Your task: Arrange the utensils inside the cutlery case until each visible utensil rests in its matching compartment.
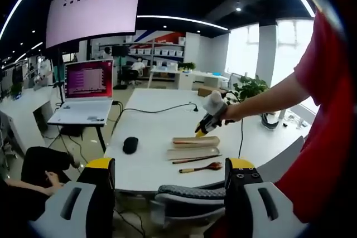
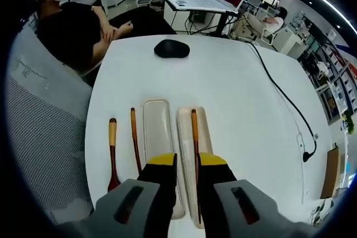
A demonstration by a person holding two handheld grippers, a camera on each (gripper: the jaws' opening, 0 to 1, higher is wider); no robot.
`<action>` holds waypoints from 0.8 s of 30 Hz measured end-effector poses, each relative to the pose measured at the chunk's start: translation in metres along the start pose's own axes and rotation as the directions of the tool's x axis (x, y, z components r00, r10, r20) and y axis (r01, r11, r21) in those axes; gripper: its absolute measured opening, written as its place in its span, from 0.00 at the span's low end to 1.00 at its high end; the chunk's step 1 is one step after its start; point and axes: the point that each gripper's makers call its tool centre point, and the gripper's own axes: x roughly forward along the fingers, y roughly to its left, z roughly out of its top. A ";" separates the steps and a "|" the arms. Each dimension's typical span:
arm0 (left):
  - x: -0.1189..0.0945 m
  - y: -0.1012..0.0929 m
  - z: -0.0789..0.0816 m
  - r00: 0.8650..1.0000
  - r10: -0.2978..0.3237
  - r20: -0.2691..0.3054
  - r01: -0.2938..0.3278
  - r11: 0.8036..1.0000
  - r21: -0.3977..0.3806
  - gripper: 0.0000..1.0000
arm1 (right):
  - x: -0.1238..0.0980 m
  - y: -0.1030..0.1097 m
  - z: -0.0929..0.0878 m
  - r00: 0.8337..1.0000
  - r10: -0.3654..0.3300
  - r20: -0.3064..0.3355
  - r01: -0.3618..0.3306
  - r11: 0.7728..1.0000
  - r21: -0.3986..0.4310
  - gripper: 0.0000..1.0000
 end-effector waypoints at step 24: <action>0.002 0.002 0.005 1.000 0.015 -0.001 -0.015 1.000 -0.019 0.86 | -0.002 0.038 -0.002 0.998 0.044 0.044 -0.043 0.999 -0.020 0.11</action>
